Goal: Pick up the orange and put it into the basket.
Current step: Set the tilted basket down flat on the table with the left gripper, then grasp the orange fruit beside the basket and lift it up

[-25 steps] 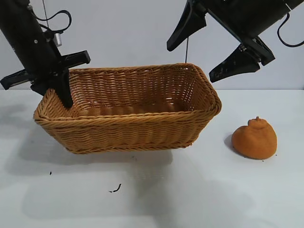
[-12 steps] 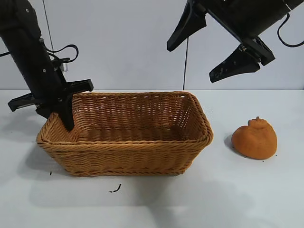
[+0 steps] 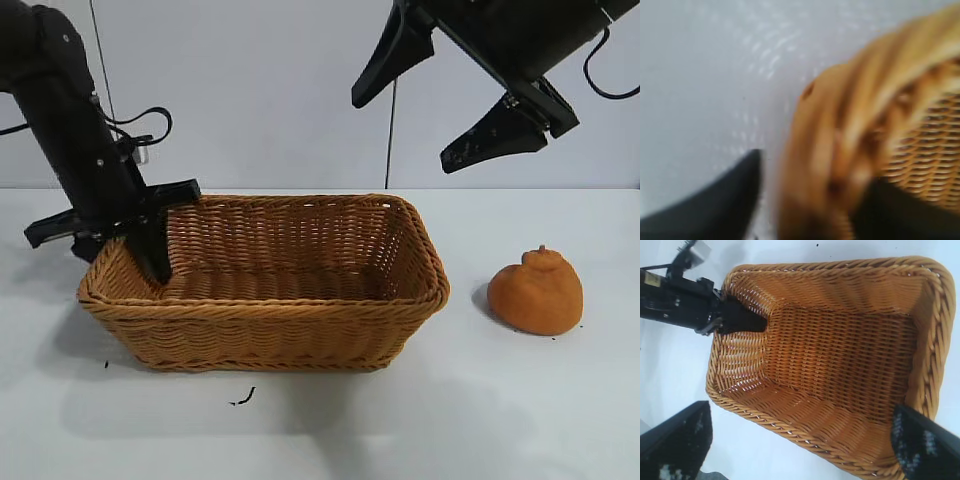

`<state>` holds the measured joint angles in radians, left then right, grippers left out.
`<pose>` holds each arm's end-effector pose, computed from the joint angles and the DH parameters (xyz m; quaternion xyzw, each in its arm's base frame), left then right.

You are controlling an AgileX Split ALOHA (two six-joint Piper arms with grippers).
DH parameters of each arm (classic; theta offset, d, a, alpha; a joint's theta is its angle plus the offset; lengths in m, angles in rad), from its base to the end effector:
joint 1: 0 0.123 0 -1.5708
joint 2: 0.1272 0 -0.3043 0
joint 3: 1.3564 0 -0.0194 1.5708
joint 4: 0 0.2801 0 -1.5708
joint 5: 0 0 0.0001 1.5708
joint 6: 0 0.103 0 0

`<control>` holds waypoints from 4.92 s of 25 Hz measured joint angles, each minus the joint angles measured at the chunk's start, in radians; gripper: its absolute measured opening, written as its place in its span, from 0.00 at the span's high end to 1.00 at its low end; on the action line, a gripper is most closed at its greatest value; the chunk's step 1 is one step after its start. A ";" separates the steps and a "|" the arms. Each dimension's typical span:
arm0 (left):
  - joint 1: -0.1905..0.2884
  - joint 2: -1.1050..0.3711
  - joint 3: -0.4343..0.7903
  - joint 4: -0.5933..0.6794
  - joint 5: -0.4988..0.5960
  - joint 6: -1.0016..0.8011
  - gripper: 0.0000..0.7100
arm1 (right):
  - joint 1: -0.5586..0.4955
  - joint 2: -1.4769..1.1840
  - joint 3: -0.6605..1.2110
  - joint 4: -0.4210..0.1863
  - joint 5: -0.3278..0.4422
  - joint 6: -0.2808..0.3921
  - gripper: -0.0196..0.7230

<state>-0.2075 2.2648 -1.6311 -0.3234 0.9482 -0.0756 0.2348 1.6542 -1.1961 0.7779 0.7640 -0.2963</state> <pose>0.4663 -0.1254 0.1023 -0.0237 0.9900 -0.1382 0.0182 0.3604 0.1377 0.2628 -0.0339 0.9270 0.3090 0.2097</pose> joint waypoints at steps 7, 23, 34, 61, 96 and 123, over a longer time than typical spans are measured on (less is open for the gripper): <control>0.000 -0.028 -0.001 0.005 0.005 -0.003 0.03 | 0.000 0.000 0.000 0.000 -0.001 0.000 0.04; 0.006 -0.211 -0.274 0.232 0.255 -0.034 0.02 | 0.000 0.000 0.000 0.000 -0.004 0.000 0.04; 0.190 -0.243 -0.226 0.304 0.263 -0.044 0.02 | 0.000 0.000 0.000 -0.007 -0.004 0.000 0.04; 0.201 -1.414 0.886 0.330 0.220 0.001 0.02 | 0.000 0.000 0.000 -0.012 -0.006 0.000 0.04; 0.201 -2.269 1.128 0.308 0.113 0.008 0.02 | -0.047 0.000 -0.203 -0.580 0.174 0.224 0.04; 0.201 -2.269 1.128 0.308 0.113 0.008 0.02 | -0.209 0.396 -0.215 -0.640 0.165 0.273 0.04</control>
<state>-0.0068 -0.0038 -0.5035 -0.0158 1.0614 -0.0678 0.0259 2.0504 -1.4114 0.1379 0.9288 -0.0234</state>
